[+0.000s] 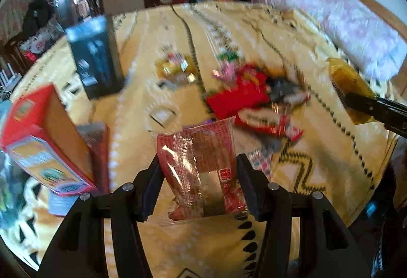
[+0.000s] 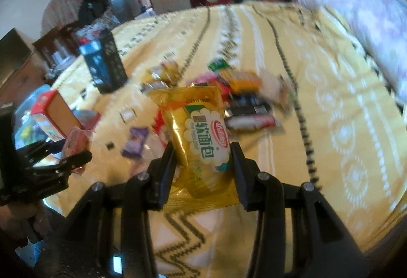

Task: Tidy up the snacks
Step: 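Carry both packets to the glass bowl and release them inside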

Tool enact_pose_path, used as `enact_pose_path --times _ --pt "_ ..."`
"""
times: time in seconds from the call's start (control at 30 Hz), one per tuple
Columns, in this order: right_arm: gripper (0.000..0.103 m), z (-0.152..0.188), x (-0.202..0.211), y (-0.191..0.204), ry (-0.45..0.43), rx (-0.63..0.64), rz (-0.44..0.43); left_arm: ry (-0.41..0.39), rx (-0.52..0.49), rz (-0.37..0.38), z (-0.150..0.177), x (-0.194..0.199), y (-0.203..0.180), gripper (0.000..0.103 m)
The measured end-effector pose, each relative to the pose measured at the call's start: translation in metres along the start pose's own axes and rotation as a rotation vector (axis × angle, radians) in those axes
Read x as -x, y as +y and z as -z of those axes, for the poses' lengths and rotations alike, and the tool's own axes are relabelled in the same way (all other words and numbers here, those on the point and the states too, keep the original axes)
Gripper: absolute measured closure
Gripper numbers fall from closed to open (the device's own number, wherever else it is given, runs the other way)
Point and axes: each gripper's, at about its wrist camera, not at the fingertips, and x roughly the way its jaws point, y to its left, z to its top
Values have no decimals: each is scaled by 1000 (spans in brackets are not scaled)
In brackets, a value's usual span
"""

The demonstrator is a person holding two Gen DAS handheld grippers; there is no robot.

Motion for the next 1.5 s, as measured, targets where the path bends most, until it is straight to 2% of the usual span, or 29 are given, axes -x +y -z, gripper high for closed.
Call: enact_pose_path --times 0.2,0.33,0.6,0.83,0.97,1.13,1.33,1.5 --pt "61 -47 15 45 -83 65 -64 -119 60 -63 -24 51 47 45" --pt "61 -74 19 80 -122 106 -126 -172 112 -111 -34 77 87 45" --pt "61 -123 17 175 -160 200 -312 -269 241 -203 -38 134 175 45" --pt "61 -151 6 260 -158 260 -483 -343 356 -314 -26 188 264 45" --pt "61 -158 -7 309 -115 297 -559 -360 402 -359 -17 209 304 45" --pt "61 -160 -20 359 -60 369 -597 -358 451 -398 -10 222 350 45" --pt "61 -168 -48 413 45 407 -635 -292 551 -436 -7 210 415 45" --pt "61 -176 -68 451 105 453 -638 -253 612 -443 -11 194 452 45"
